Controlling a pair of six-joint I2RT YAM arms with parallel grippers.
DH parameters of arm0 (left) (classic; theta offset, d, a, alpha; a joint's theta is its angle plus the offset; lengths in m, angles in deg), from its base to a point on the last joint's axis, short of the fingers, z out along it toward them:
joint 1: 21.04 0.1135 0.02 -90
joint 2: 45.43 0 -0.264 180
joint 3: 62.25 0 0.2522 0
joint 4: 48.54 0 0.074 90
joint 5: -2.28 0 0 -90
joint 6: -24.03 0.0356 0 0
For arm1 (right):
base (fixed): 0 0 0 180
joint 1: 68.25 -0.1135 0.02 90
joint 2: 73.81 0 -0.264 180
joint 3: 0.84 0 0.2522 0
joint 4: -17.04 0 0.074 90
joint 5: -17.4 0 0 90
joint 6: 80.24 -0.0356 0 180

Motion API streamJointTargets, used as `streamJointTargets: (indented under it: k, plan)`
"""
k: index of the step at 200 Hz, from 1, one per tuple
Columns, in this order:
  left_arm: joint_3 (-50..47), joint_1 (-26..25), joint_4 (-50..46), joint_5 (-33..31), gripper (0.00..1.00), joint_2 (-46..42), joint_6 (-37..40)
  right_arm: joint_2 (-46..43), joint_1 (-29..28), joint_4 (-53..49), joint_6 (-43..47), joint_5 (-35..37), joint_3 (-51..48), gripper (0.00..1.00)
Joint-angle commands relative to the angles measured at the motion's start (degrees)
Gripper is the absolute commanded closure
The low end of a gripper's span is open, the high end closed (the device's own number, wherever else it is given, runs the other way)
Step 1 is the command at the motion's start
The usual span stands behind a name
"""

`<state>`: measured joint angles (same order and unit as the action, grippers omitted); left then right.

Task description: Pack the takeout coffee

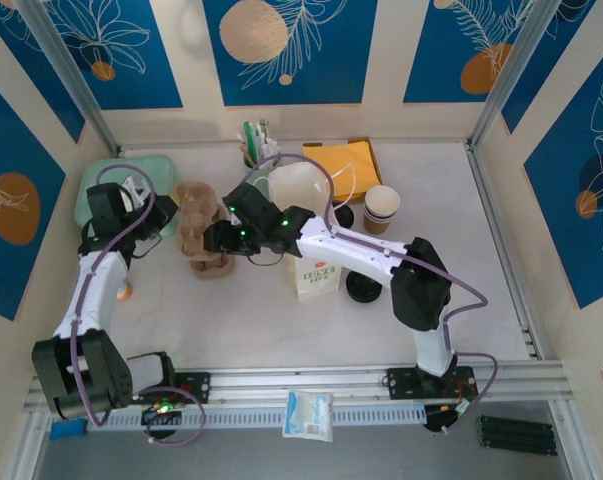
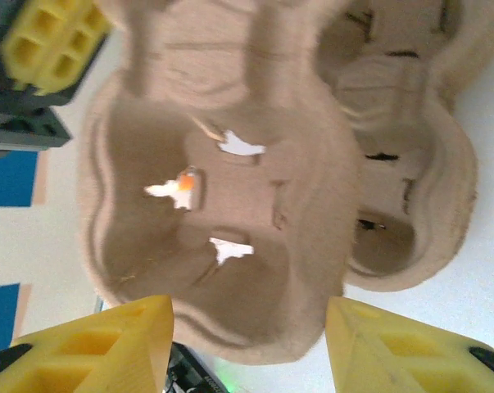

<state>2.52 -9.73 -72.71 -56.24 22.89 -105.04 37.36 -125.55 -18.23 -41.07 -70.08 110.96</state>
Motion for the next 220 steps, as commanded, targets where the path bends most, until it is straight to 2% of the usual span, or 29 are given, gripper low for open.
streamJointTargets:
  k: [1,62,119,220]
  plan:
    - [0.8,0.8,-1.0,0.2,0.97,-3.0,-1.3,-3.4,-1.1,-2.3,5.5,-1.1,3.5,0.47]
    - [-0.6,0.7,-1.6,1.5,0.97,-10.9,-5.3,-5.6,-4.7,-12.1,13.9,4.3,13.0,0.39]
    - [-1.4,0.6,-2.0,3.7,0.98,-18.0,-10.8,-3.8,-5.5,-24.7,16.6,10.7,24.0,0.30]
    - [-1.9,-1.8,-0.2,3.6,0.99,-19.3,-14.9,9.8,-5.3,-37.5,16.4,13.0,45.9,0.35]
